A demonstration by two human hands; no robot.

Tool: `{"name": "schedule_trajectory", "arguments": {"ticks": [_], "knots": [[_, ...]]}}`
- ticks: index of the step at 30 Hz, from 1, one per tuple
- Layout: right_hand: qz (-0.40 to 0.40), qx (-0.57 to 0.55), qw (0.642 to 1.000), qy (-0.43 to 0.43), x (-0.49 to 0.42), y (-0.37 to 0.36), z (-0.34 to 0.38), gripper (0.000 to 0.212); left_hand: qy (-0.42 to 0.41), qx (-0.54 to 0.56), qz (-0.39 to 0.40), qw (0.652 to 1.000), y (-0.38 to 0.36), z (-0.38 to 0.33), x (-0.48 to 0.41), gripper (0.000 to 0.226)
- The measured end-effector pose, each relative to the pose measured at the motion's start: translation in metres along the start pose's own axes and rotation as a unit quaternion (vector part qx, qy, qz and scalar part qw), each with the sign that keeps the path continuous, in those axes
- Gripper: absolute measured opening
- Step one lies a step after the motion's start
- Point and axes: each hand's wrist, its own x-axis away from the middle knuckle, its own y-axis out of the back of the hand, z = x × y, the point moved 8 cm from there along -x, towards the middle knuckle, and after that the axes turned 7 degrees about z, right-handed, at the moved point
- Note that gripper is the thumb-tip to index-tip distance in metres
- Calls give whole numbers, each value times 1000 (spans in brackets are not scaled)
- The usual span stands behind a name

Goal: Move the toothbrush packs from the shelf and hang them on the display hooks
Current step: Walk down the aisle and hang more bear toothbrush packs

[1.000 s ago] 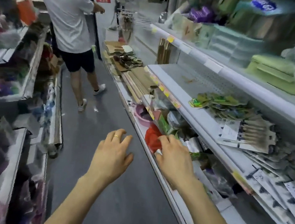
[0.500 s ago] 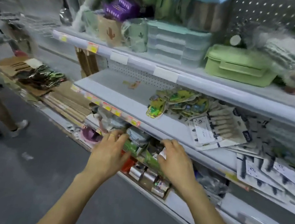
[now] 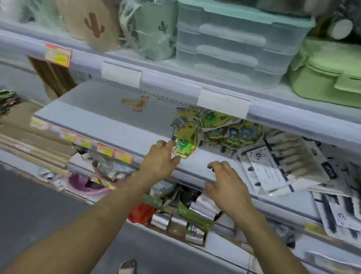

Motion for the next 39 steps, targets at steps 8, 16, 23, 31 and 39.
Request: {"name": "schedule_trajectory", "arguments": {"ticks": [8,16,23,31,39], "knots": [[-22,-15,995,-99,-55,-3,13,48,-20,23,85,996,-13,9,-99,60],[-110,-116,967,-196,-100,6,-23,32,-25,92,63,993,-15,17,-114,62],[-241,-203,912,-264,-162,30,-47,53,-28,277,37,960,5,64,-111,43],[-260,-171,874,-373,-181,14,-38,100,-40,375,-1,926,23,93,-97,38],[-294,-211,850,-382,-179,16,-38,100,-51,389,-10,920,36,115,-89,33]]}}
